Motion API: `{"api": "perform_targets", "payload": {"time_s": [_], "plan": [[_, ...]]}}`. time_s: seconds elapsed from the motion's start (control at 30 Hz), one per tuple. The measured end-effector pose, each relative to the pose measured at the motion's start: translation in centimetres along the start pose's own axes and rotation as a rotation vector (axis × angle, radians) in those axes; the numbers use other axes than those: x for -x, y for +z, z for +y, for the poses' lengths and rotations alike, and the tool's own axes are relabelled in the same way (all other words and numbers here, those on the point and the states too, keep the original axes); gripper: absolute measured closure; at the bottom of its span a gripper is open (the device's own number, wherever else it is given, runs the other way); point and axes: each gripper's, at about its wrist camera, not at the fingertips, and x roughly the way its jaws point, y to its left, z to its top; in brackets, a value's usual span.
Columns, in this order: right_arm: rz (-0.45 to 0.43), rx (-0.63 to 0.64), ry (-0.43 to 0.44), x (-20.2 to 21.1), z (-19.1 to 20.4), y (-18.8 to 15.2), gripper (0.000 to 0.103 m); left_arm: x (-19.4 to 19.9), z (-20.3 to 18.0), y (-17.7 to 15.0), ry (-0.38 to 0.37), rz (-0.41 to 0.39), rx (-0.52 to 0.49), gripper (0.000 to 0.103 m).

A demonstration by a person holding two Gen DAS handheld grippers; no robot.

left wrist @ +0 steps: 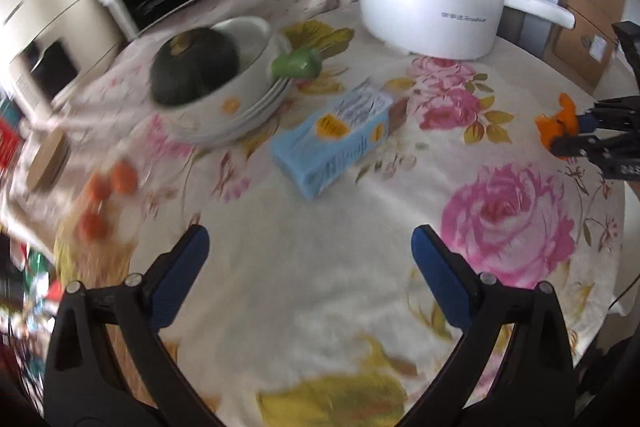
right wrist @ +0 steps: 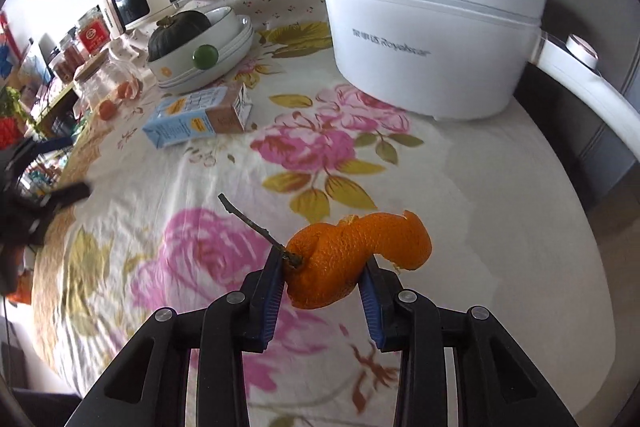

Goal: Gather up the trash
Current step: 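Grasp the orange peel with the right tool while the left tool reaches the milk carton, then grasp the blue-and-white milk carton with the left tool and lift it, then carry the milk carton and orange peel with both tools over the bin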

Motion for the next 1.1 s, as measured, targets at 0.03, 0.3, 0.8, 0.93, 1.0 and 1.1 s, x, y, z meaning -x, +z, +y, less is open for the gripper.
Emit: {"api": "perform_targets", "payload": {"time_s": [0.03,0.3,0.8,0.93,1.0,1.1], "plan": [[-0.006,-0.005,-0.003,0.3,-0.4,0.0,0.067,-0.9,-0.1,0.7,-0.013,-0.003,-0.019,0.002],[0.0,-0.048,0.067,0.0,-2.6,-1.1,0.067,-5.8,-1.4,4.7,-0.07,0.008,-0.178,0.005],[0.009,-0.097,0.073,0.6,-1.7,-1.0,0.067,-5.6,-1.8,1.4,-0.204,0.03,0.15,0.051],[0.007,-0.088,0.051,3.0,-0.1,-1.1,0.067,-2.8,-2.7,-0.3,-0.195,0.024,0.22,0.052],[0.013,-0.08,0.039,4.2,0.8,-1.6,0.067,-1.0,-3.4,-1.3,-0.193,0.031,0.244,0.052],[0.017,-0.064,0.018,6.5,2.3,-3.0,0.067,1.9,-4.7,-3.3,-0.196,0.048,0.256,0.052]]}}
